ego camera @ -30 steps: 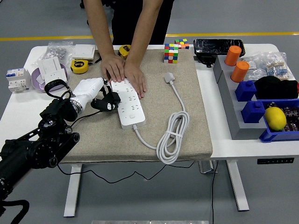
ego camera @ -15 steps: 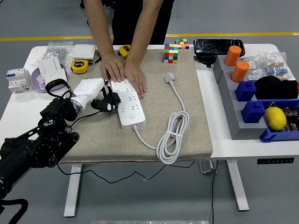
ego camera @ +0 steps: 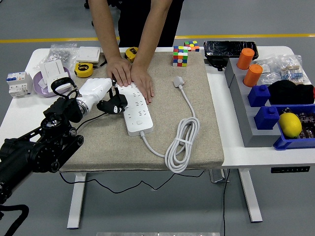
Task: Pick up the plug,place it near the board,insert it into the board,press the button
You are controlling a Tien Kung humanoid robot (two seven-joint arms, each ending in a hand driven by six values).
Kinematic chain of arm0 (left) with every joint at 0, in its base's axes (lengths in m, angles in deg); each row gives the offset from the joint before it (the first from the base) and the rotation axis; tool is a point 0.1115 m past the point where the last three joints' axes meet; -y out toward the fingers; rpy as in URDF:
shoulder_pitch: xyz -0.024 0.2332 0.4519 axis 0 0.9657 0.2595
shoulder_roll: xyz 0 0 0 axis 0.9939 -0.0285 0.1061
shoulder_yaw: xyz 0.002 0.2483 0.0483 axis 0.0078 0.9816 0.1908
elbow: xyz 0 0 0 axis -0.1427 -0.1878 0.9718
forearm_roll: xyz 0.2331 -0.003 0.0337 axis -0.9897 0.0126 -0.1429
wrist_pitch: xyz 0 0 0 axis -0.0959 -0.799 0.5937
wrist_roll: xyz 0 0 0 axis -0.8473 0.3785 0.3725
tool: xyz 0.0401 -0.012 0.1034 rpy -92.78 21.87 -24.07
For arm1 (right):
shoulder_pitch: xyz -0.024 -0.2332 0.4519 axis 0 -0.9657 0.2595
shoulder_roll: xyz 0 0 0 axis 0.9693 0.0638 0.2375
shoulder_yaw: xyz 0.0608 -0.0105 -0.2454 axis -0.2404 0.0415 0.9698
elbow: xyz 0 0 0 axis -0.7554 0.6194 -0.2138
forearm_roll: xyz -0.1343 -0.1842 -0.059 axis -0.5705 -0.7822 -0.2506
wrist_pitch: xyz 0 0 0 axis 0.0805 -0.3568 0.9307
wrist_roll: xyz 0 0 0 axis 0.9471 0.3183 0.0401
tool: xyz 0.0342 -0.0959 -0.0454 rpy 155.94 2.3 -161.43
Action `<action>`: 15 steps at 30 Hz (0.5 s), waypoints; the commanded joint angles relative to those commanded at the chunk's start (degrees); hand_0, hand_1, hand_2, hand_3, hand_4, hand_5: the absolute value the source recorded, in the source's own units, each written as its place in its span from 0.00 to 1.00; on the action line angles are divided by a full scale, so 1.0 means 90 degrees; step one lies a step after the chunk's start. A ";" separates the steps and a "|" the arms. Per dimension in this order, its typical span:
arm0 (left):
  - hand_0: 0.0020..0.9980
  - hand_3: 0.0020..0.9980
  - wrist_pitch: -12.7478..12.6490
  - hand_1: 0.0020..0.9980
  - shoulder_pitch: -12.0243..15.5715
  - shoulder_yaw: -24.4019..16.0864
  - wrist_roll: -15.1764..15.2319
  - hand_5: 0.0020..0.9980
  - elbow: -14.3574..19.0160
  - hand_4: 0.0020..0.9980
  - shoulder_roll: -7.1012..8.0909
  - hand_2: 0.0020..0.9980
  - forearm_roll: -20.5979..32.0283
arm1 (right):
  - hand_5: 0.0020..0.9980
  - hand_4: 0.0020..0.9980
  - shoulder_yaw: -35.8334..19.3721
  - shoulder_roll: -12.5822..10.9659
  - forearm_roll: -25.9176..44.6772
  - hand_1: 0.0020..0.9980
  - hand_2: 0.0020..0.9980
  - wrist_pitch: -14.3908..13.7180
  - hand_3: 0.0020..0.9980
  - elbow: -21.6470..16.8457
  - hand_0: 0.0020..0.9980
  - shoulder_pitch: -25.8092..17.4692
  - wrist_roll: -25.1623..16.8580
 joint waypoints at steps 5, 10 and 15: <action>0.74 0.42 0.0205 0.67 -0.0148 0.0187 -0.0056 0.00 0.0024 0.44 0.0103 0.45 -0.0080 | 0.59 0.89 0.0008 -0.0006 0.0021 0.58 0.61 -0.0004 0.54 0.0000 0.62 0.0002 -0.0006; 0.74 0.42 0.0505 0.67 -0.0264 0.0359 -0.0128 0.00 0.0144 0.44 0.0212 0.45 -0.0155 | 0.59 0.89 -0.0002 -0.0011 0.0019 0.58 0.61 -0.0002 0.54 0.0000 0.62 -0.0002 -0.0002; 0.74 0.41 0.0629 0.67 -0.0336 0.0454 -0.0142 0.00 0.0188 0.44 0.0254 0.45 -0.0180 | 0.59 0.89 0.0004 -0.0026 0.0029 0.58 0.61 -0.0004 0.54 0.0000 0.62 0.0016 -0.0005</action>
